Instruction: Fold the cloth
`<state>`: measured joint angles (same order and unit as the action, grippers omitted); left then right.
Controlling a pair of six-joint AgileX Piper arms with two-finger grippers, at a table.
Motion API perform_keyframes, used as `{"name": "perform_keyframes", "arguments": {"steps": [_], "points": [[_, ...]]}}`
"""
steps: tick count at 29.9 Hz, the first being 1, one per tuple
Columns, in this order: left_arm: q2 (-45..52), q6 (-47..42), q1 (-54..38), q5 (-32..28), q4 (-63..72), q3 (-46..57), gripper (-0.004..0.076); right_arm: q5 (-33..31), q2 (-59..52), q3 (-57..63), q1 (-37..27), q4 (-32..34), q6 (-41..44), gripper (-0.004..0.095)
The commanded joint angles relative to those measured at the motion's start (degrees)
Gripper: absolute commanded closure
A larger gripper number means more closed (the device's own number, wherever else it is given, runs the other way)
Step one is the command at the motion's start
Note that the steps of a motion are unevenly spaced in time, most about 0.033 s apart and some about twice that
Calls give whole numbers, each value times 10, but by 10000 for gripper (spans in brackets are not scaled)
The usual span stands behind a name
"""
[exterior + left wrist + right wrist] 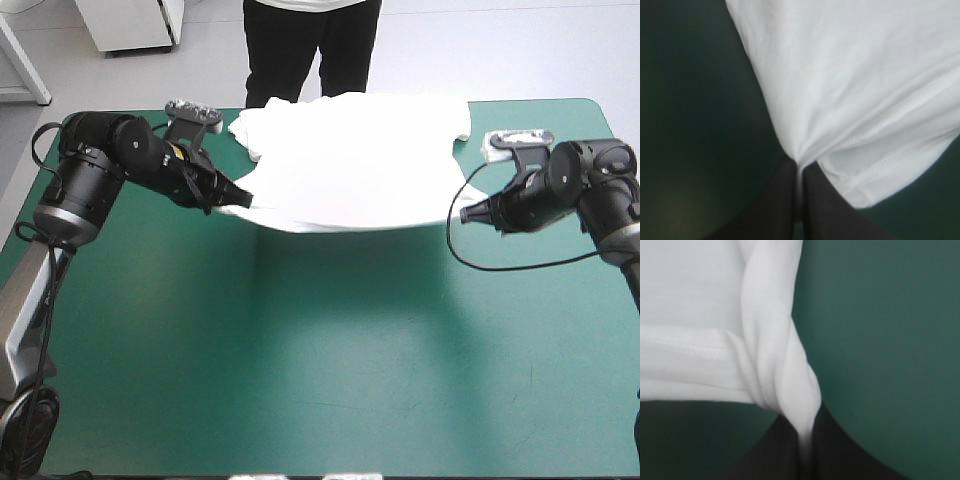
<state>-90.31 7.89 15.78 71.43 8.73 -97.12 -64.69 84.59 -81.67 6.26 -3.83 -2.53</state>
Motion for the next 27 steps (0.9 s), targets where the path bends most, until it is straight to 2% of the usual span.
{"name": "perform_keyframes", "arguments": {"steps": [1, 11, 14, 17, 27], "points": [[60, -6, 0, 25, 27, 76, 734, -9, -53, 64, -4, -11, -7, 921], [221, -6, 0, 25, 55, 369, 734, -43, -188, 261, 17, -29, -4, 921], [258, -9, 0, 25, 63, 417, 734, -68, -224, 303, 30, -43, 0, 921], [287, -9, 0, 25, 81, 455, 734, -68, -255, 339, 31, -65, 5, 921], [295, -9, 0, 25, 107, 515, 732, -68, -292, 394, 31, -84, 8, 920]]}}
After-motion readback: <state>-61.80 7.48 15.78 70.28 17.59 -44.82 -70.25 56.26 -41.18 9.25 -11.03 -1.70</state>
